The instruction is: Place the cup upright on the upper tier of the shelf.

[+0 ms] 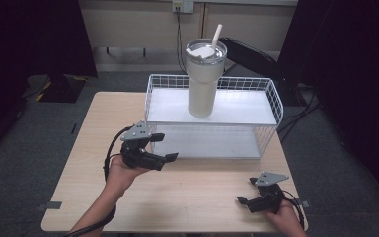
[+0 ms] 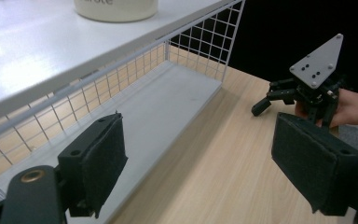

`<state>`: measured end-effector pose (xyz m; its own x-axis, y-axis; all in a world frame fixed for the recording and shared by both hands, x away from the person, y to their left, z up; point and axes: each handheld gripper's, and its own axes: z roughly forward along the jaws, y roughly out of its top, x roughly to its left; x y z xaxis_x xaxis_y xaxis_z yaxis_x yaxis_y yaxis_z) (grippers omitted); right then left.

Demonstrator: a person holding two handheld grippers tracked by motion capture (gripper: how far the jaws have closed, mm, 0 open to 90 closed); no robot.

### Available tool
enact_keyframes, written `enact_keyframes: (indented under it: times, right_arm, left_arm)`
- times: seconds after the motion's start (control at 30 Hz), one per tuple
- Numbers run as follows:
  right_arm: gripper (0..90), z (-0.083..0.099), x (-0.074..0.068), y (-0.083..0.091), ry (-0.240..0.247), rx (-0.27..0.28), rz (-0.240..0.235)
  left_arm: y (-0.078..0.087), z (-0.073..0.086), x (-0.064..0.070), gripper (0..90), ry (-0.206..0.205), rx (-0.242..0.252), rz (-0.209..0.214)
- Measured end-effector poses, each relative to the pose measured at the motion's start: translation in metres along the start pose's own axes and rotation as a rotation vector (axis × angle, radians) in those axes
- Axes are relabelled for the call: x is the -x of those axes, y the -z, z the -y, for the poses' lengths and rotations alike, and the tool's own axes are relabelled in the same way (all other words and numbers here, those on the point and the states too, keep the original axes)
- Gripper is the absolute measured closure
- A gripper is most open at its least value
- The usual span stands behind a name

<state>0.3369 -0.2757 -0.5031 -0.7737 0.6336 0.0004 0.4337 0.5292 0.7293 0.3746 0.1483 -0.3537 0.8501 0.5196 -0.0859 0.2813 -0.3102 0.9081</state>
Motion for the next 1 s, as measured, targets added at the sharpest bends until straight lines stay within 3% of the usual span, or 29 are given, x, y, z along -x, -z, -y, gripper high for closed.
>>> enact_keyframes:
  times: [0.5,0.83,1.0]
  right_arm:
    - [11.1,0.0,0.0,0.0,0.0,0.0,0.0]
    - [11.1,0.0,0.0,0.0,0.0,0.001,0.001]
    - [11.1,0.0,0.0,0.0,0.0,0.0,0.0]
  left_arm:
    - [0.002,0.049,-0.003,17.5,0.053,-0.03,-0.001]
    - [0.005,0.087,-0.007,17.4,0.067,-0.061,-0.008]
    - [0.007,0.105,-0.011,17.8,0.088,-0.083,-0.028]
